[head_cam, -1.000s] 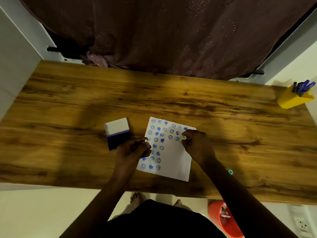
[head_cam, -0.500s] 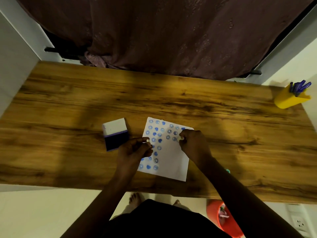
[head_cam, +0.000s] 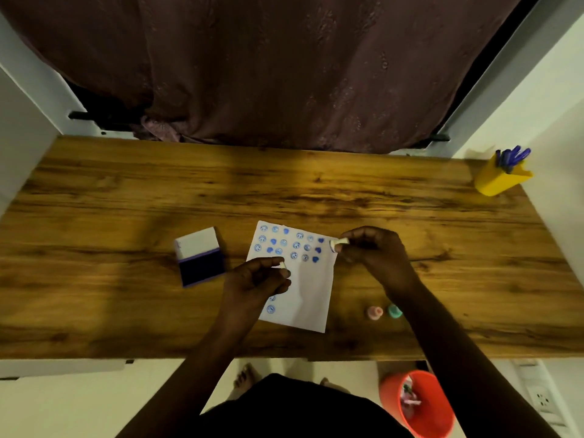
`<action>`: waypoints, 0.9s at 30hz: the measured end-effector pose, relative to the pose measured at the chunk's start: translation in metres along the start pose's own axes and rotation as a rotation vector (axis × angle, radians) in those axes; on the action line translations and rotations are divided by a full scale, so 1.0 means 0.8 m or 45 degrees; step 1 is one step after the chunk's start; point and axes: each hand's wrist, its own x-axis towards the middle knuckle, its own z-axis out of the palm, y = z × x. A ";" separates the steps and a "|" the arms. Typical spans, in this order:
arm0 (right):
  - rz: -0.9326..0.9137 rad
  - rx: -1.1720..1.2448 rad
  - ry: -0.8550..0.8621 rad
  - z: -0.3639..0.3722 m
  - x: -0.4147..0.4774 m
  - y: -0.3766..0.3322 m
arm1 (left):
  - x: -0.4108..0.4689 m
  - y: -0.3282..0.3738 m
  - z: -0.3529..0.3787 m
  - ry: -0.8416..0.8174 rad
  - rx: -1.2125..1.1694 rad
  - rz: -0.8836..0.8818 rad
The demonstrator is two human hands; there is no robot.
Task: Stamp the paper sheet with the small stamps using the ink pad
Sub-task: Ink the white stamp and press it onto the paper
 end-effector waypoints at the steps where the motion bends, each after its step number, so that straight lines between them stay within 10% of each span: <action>1: 0.009 0.070 -0.035 -0.005 -0.013 -0.002 | -0.001 0.001 0.006 -0.022 0.004 0.001; 27: -0.022 0.178 -0.176 -0.060 -0.107 0.039 | -0.028 -0.010 0.102 -0.377 0.149 0.090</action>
